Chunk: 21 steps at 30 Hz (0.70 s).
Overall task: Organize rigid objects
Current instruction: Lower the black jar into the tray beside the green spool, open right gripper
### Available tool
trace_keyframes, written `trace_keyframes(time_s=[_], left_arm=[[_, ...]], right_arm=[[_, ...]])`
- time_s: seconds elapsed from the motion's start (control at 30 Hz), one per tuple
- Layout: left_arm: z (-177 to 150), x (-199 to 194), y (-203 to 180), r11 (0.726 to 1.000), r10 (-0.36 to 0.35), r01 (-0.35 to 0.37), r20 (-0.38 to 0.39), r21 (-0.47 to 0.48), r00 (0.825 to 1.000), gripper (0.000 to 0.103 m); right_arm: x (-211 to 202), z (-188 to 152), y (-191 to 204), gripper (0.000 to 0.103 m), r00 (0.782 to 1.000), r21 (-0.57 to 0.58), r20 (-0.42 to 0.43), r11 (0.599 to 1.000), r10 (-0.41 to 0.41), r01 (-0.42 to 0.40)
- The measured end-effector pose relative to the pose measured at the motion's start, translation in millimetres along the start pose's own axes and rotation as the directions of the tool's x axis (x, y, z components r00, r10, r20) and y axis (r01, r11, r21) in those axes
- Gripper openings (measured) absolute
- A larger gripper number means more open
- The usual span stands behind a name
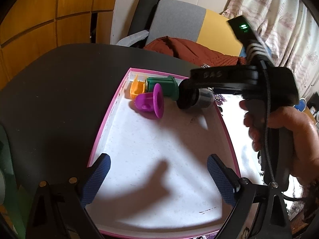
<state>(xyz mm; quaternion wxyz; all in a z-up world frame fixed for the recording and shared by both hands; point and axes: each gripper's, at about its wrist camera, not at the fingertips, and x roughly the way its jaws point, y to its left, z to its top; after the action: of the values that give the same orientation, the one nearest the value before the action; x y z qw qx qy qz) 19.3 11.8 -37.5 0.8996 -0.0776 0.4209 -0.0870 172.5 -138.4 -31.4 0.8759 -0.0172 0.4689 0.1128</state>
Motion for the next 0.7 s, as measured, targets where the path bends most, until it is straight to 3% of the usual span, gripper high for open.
trace_keyframes(time_s=[0.33,0.7], left_arm=[[0,-4,-6,1.0,-0.004,0.004,0.005,0.01,1.0,0.098],[-5,-9,-30,0.997,-0.034,0.033,0.003,0.073,0.999,0.098]], right_arm=[[-54,-18,-30,0.075,0.993,0.079,0.105,0.996,-0.055,0.047],[-85,-90,-81,0.075,0.993,0.147,0.04,0.984,-0.108,0.101]])
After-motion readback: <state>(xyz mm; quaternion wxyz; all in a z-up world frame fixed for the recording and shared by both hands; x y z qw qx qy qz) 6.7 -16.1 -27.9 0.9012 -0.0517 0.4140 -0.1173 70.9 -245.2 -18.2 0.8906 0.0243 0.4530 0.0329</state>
